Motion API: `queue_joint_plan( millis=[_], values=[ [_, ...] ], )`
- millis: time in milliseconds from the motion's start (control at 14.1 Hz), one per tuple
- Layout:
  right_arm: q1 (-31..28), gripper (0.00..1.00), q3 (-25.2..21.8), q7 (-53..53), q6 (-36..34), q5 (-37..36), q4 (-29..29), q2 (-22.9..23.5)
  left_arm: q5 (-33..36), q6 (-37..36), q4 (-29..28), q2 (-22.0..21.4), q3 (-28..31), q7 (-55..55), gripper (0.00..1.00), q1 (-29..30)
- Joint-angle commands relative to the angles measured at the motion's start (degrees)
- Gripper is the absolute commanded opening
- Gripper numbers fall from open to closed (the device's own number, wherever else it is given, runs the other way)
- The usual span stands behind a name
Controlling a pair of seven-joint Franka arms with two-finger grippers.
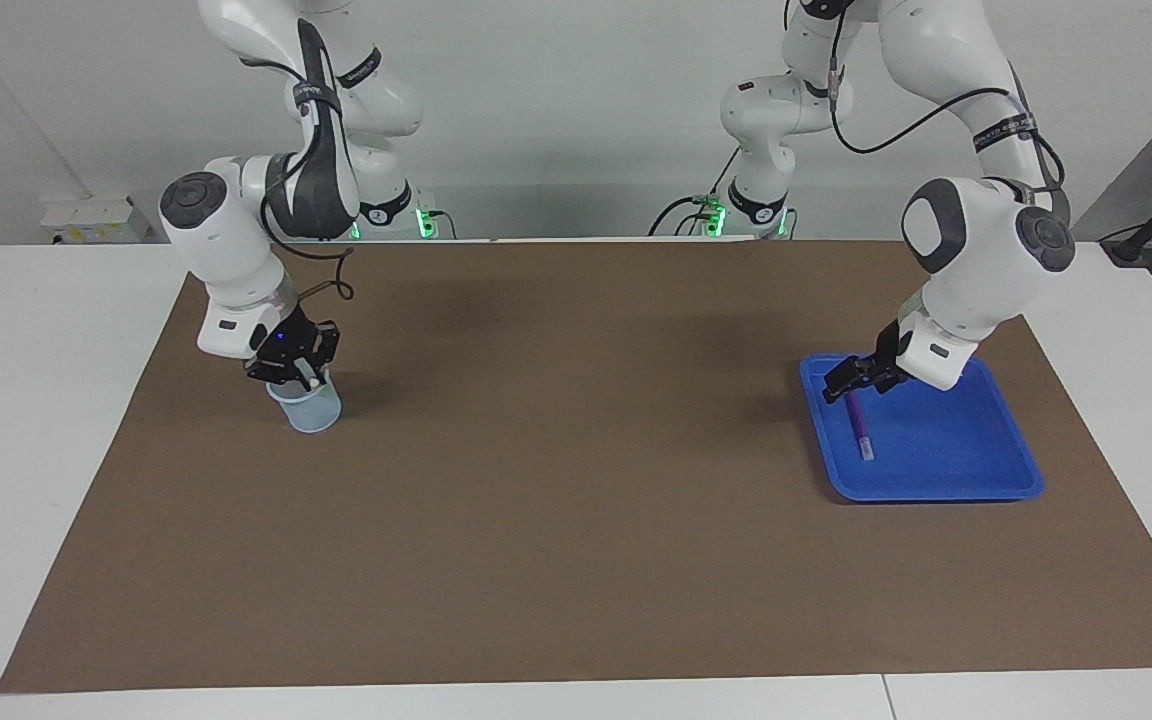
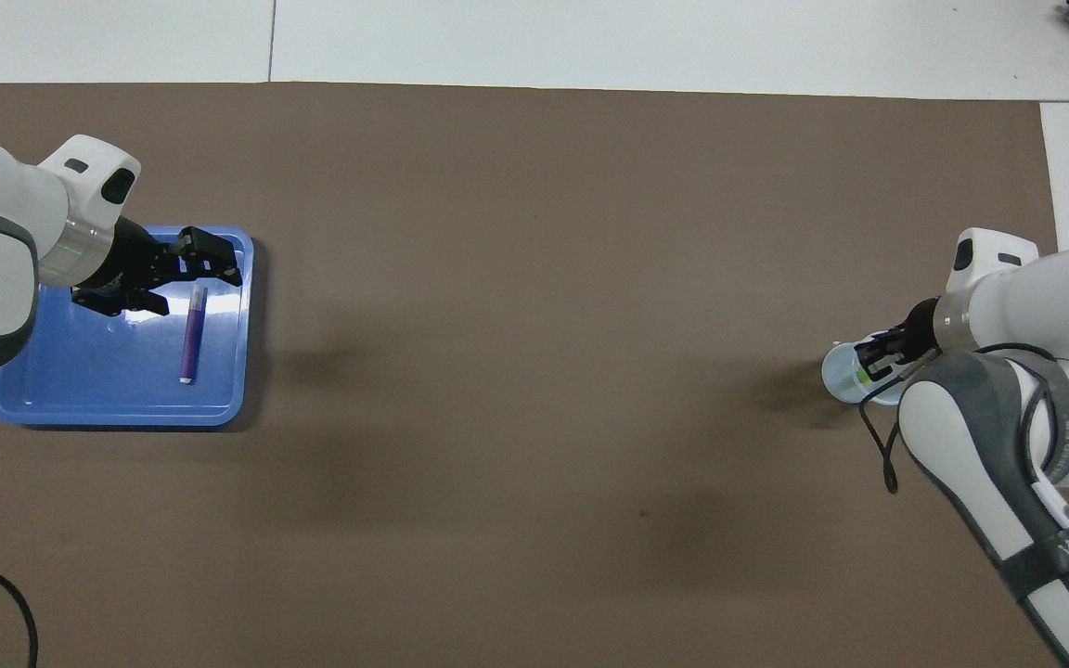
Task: Right arm passes pens to left for tray arrangement
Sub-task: 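Release the purple pen while the right gripper grasps the yellow pen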
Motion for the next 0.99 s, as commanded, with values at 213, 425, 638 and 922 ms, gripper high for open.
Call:
queue_joint_plan(
  millis=[213, 425, 638, 922],
  values=[
    [2.26, 0.00, 0.86, -1.25, -16.38, -0.72, 17.67, 0.23, -7.42, -5.95, 3.57, -3.23, 0.46, -11.18, 1.00, -0.16],
    [5.43, 0.00, 0.94, -0.55, -21.15, -0.47, 24.02, 0.24, -12.78, -5.86, 3.04, -6.13, 0.55, -20.58, 1.00, -0.15],
    [6.31, 0.00, 1.73, 6.46, -21.43, 6.87, 24.73, -0.03, -16.47, -5.07, 2.78, -7.98, 0.46, -32.01, 1.00, -1.03],
    [10.70, 0.00, 2.17, 28.32, -20.72, 12.27, 24.12, -0.29, -22.71, -0.35, -1.25, -10.88, 0.37, -45.79, 1.00, -2.00]
  ],
)
